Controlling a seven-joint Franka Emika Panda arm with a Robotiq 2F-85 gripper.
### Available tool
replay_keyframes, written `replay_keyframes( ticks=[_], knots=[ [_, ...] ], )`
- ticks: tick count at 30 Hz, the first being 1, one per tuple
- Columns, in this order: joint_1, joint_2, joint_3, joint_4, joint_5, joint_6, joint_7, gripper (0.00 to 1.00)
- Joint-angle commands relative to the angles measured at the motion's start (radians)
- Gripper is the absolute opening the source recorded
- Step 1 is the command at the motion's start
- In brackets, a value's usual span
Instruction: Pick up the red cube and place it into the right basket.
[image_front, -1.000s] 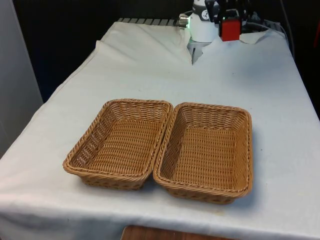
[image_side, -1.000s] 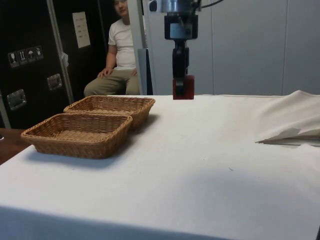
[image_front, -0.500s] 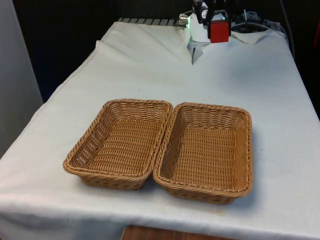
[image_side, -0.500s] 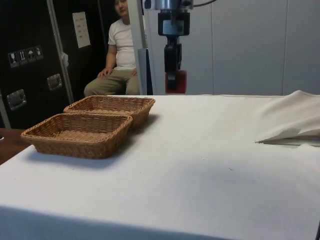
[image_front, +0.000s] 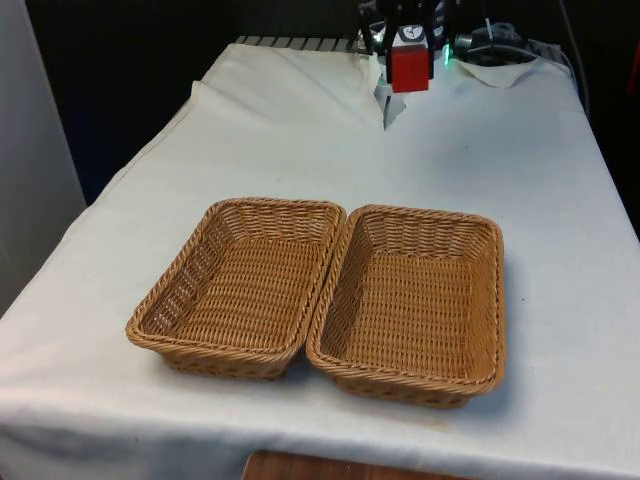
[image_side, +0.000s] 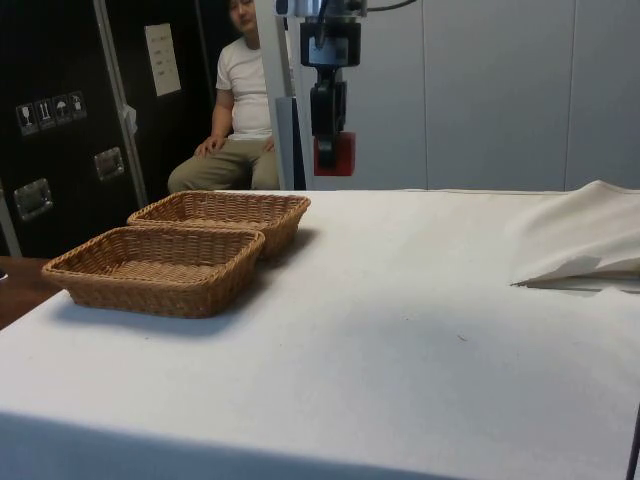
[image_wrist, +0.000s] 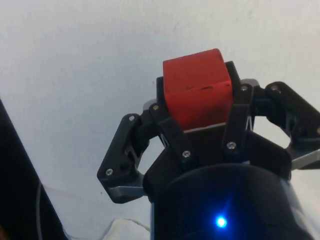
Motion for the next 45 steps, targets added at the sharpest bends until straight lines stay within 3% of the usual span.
replay_keyframes(
  ticks=[1, 10, 29, 38, 39, 45],
  knots=[
    [0.000, 0.008, -0.005, 0.008, 0.001, 0.000, -0.006, 0.01],
    [-0.003, 0.080, -0.048, 0.090, 0.031, -0.018, -0.069, 0.01],
    [-0.002, 0.125, -0.134, 0.135, 0.020, -0.021, -0.095, 0.01],
    [-0.009, 0.227, -0.174, 0.252, 0.061, -0.059, -0.161, 0.01],
    [-0.005, 0.223, -0.176, 0.245, 0.046, -0.047, -0.147, 0.01],
    [-0.015, 0.303, -0.196, 0.321, 0.099, -0.067, -0.207, 0.01]
  ],
)
